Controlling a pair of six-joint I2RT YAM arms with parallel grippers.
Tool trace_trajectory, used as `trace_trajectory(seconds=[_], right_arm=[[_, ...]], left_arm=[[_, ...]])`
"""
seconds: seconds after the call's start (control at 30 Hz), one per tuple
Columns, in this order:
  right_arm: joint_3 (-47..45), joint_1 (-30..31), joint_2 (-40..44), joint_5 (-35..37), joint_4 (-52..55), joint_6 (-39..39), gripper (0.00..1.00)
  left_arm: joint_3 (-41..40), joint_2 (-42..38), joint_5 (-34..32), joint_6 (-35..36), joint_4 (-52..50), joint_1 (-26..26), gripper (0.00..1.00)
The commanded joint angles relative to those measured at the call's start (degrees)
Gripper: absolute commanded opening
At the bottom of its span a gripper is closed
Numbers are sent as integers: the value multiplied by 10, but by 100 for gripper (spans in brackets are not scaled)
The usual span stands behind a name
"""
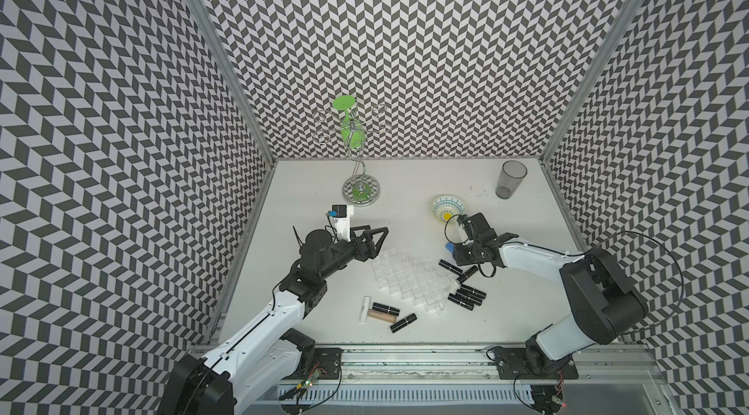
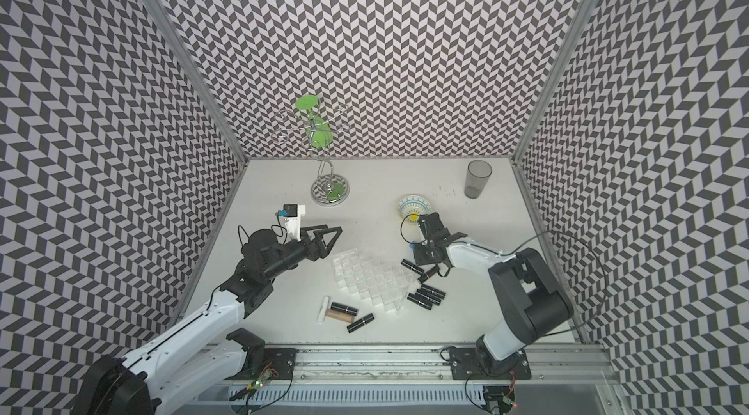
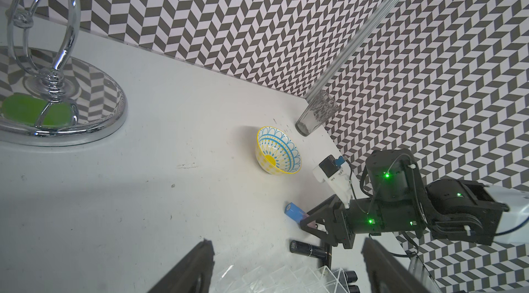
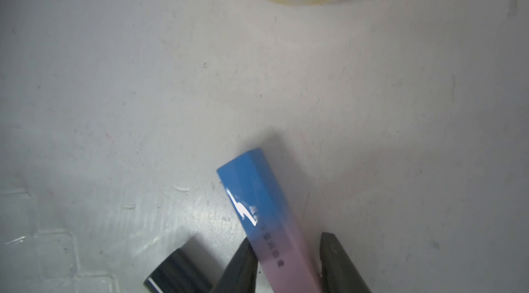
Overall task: Arrange the lipsticks in the organizer
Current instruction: Pick up the lipstick at the center of the board, then adjust the lipstick.
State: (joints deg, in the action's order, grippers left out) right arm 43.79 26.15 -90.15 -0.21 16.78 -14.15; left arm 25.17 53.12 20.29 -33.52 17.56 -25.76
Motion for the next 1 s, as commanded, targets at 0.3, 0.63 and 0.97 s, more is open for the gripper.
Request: trace_trajectory(seconds=[0.3,0.63,0.97], right_arm=[[13,6,82,-10,-19,-1,15],[0,16,216,-377,-144,-18,14],[-26,80,208,-497,-213,-6,13]], left_arm=[[-6,10,26,-6,33,-12,83],[-9,53,173,-45,168,-47,74],[21,117,147,-13,159,-103,80]])
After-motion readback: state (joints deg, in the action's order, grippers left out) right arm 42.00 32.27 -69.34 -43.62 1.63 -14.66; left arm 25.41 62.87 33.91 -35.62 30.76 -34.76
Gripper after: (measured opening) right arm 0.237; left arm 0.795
